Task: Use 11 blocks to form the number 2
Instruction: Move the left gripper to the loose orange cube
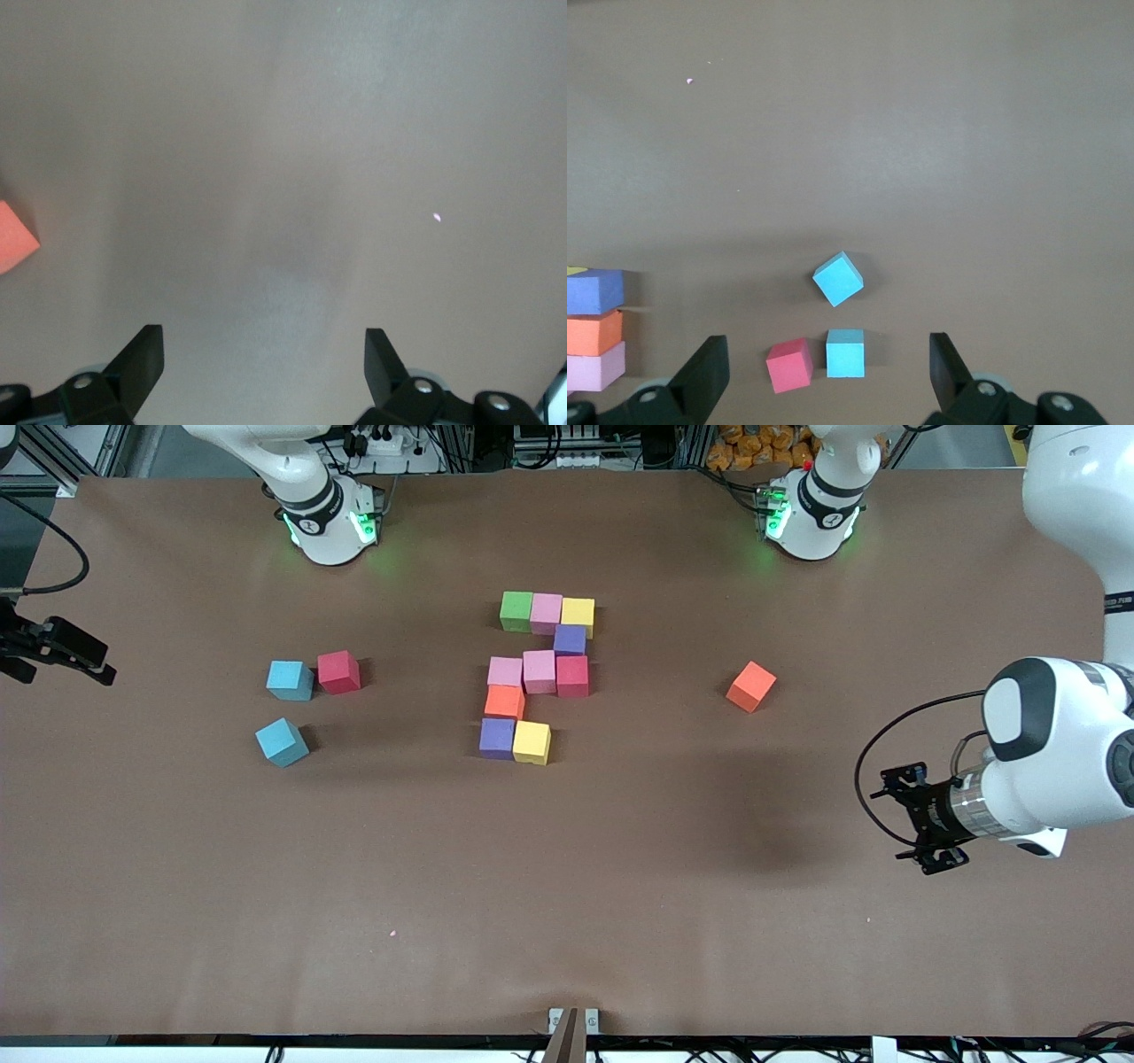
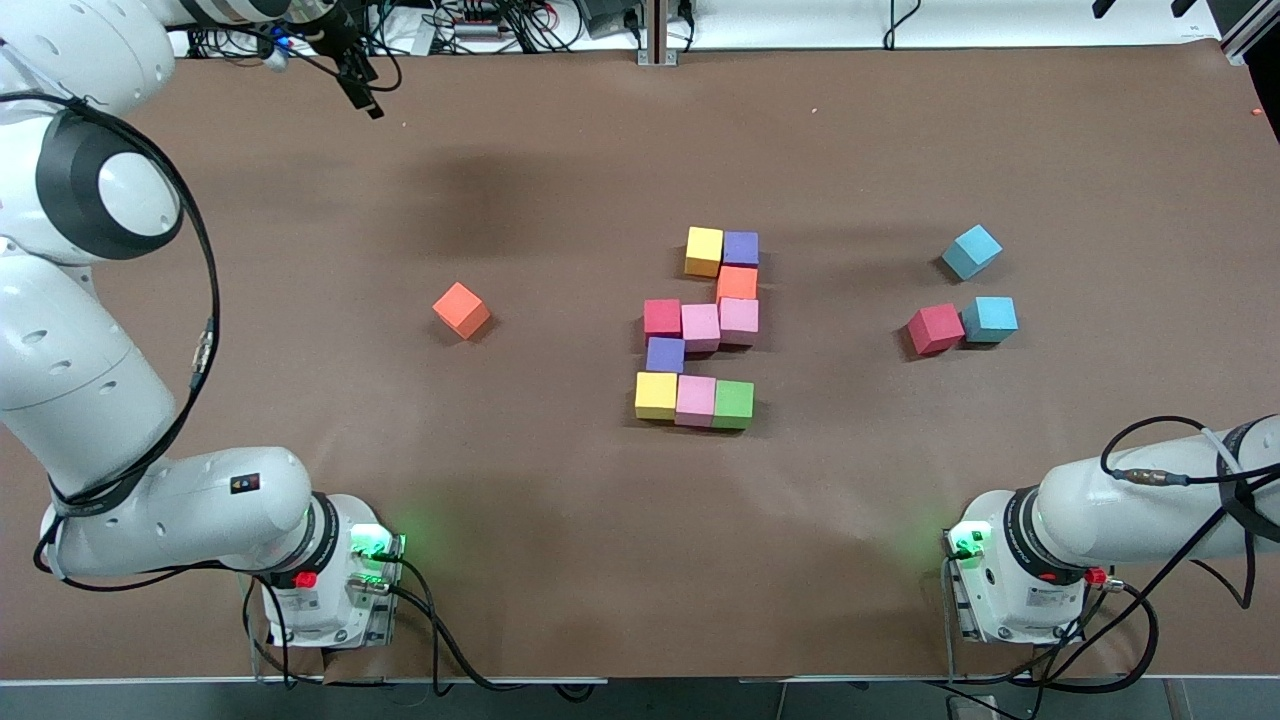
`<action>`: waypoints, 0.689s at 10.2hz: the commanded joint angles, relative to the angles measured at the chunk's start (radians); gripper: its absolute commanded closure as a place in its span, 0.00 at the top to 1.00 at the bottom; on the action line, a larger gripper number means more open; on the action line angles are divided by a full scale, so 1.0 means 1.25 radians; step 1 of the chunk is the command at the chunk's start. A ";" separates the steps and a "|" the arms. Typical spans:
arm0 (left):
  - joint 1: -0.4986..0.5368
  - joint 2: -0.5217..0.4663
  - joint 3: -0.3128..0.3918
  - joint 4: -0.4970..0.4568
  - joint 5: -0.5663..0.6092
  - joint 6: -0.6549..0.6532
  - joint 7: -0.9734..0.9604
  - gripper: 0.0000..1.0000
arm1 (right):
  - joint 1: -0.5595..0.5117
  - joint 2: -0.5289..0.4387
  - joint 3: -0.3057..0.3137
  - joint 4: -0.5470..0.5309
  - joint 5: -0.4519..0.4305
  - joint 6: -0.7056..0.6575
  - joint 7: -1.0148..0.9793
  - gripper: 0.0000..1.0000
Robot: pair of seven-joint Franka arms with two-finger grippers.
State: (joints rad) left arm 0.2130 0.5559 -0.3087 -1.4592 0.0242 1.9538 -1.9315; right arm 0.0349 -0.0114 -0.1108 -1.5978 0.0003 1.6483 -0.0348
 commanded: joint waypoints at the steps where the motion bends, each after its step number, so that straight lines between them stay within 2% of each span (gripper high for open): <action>1: 0.042 -0.016 -0.010 -0.062 0.017 -0.008 0.039 1.00 | -0.005 0.003 0.000 0.009 0.022 0.003 -0.009 1.00; 3: 0.065 -0.036 -0.011 -0.131 0.016 -0.008 0.031 1.00 | -0.005 0.003 0.000 0.008 0.021 0.010 -0.010 1.00; 5: 0.093 -0.103 -0.018 -0.220 0.015 0.002 0.038 1.00 | -0.007 0.004 0.000 0.006 0.019 0.012 -0.010 1.00; 7: 0.091 -0.112 -0.055 -0.267 0.005 0.011 0.022 1.00 | -0.007 0.004 -0.001 0.004 0.021 0.007 -0.011 1.00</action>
State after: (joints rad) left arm 0.3187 0.4734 -0.3344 -1.7030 0.0244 1.9476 -1.8867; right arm 0.0348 -0.0101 -0.1114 -1.5977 0.0043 1.6614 -0.0348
